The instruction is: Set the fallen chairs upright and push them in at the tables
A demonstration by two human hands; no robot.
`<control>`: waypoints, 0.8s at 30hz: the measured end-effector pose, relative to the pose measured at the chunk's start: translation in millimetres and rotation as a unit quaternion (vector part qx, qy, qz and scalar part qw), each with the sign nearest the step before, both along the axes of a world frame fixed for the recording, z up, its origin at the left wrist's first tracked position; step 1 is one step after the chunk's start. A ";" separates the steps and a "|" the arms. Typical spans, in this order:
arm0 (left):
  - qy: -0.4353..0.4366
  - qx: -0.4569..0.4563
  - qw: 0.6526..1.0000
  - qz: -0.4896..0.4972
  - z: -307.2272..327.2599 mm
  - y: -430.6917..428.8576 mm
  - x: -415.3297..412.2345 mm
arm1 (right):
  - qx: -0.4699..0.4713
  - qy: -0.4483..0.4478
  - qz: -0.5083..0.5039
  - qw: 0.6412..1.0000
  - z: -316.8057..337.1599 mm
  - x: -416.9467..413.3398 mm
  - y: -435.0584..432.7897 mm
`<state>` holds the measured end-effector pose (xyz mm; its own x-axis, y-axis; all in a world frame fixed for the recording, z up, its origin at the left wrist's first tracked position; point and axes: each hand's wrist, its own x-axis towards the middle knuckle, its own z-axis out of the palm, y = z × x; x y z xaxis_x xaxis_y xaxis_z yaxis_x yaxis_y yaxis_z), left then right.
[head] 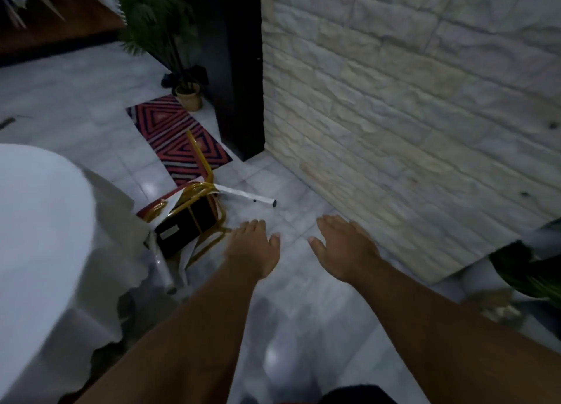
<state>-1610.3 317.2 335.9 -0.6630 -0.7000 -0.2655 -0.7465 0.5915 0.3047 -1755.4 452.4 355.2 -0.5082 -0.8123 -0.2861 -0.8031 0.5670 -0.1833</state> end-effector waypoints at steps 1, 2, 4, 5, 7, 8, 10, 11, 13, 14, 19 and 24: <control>0.001 0.000 1.000 0.006 -4.0 -7.8 -18.2 | 0.004 -0.004 0.003 1.000 -3.0 -18.4 -10.1; 0.001 0.004 1.000 0.014 -8.7 -15.1 -36.2 | 0.008 -0.003 0.008 1.000 -5.7 -36.5 -20.5; 0.003 0.016 0.999 0.035 -17.5 -28.4 -71.6 | 0.012 -0.001 0.029 1.000 -10.2 -72.3 -43.2; -0.001 0.026 0.999 0.046 -21.2 -34.7 -88.6 | 0.012 -0.004 0.043 0.999 -11.5 -89.6 -54.8; -0.016 0.038 0.997 0.065 -27.1 -46.4 -119.3 | 0.014 -0.012 0.076 0.997 -11.9 -121.9 -76.3; -0.020 0.042 0.996 0.078 -29.8 -51.8 -132.4 | 0.017 -0.014 0.095 0.995 -12.0 -137.1 -85.9; -0.010 0.049 0.992 0.117 -33.4 -64.2 -156.5 | 0.020 -0.012 0.130 0.991 -13.6 -168.6 -107.4; -0.003 0.052 0.990 0.135 -35.0 -71.4 -168.0 | 0.023 -0.011 0.143 0.989 -15.3 -184.2 -120.0; 0.012 0.058 0.985 0.164 -38.7 -89.8 -188.2 | 0.025 -0.005 0.166 0.986 -20.9 -212.4 -149.1; 0.015 0.059 0.982 0.177 -40.4 -102.1 -197.2 | 0.027 -0.004 0.179 0.983 -23.6 -223.7 -165.2; -0.002 0.034 0.973 0.228 -45.5 -193.0 -231.2 | 0.042 -0.006 0.239 0.970 -32.6 -264.5 -256.2; 0.004 0.032 0.966 0.256 -54.5 -280.8 -265.0 | 0.036 -0.013 0.264 0.964 -38.8 -297.9 -349.0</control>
